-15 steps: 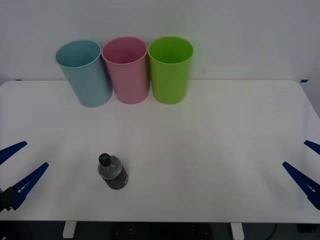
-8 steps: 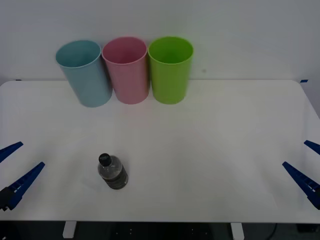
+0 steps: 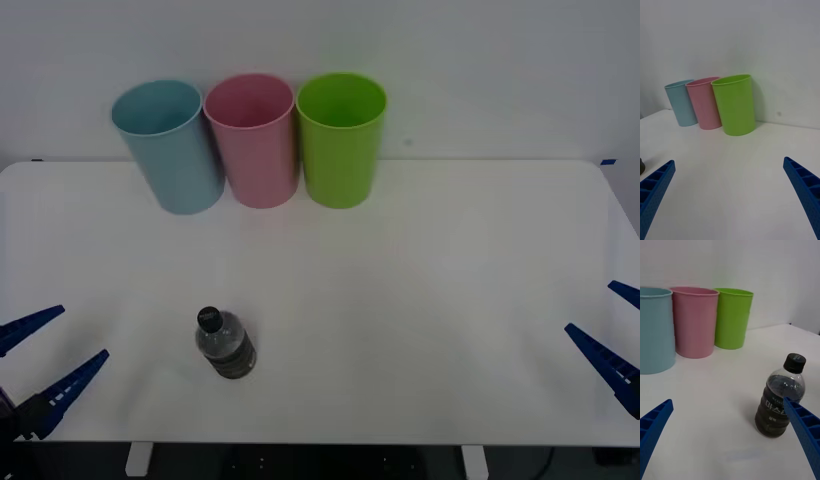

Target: Grasp the object on the table and drop it into the matching bin: aluminum can to the light blue bin, PET bottle to the pink bin.

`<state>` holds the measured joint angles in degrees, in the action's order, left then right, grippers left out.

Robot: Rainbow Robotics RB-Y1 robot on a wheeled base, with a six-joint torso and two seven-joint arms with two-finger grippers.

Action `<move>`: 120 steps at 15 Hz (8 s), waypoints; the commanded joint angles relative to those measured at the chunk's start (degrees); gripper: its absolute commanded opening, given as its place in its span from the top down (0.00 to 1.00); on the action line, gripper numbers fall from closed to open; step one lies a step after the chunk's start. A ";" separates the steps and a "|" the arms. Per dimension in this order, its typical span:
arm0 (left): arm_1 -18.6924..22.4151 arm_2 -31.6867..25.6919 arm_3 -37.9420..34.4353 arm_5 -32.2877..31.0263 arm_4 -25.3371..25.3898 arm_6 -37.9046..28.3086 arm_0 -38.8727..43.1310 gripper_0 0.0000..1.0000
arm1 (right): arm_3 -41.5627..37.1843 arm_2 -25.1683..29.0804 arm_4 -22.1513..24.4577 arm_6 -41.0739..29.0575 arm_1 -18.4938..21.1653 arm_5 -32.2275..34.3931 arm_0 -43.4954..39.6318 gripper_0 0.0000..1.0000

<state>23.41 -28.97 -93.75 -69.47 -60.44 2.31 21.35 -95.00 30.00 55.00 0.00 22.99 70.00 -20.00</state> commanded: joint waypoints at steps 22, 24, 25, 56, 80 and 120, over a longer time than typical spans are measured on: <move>1.29 16.84 23.18 -2.78 -3.81 22.74 -14.58 0.00 | 0.00 0.00 0.00 0.00 0.01 0.00 0.00 0.00; 1.11 18.07 24.67 -2.78 -3.81 22.91 -15.99 0.00 | 0.00 0.00 0.00 0.00 0.01 0.00 0.00 0.00; 1.11 18.51 24.76 -2.78 -3.81 22.91 -16.34 0.00 | 0.00 0.00 0.00 0.00 0.01 0.00 0.00 0.00; -8.20 18.42 24.85 -2.34 -10.84 22.39 -20.56 1.00 | 0.00 0.00 0.00 0.00 0.01 0.00 0.00 0.00; -8.20 11.74 7.88 10.41 -0.91 0.15 -20.82 1.00 | 0.00 0.00 0.00 0.00 0.01 0.00 0.00 0.00; -13.74 13.85 41.55 50.40 -34.57 -14.09 -74.88 0.97 | 0.00 0.00 0.00 0.00 0.01 0.00 0.00 0.00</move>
<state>9.87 -15.13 -53.20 -19.85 -94.83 -12.07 -52.59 -95.00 30.00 55.00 0.00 23.00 70.00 -20.00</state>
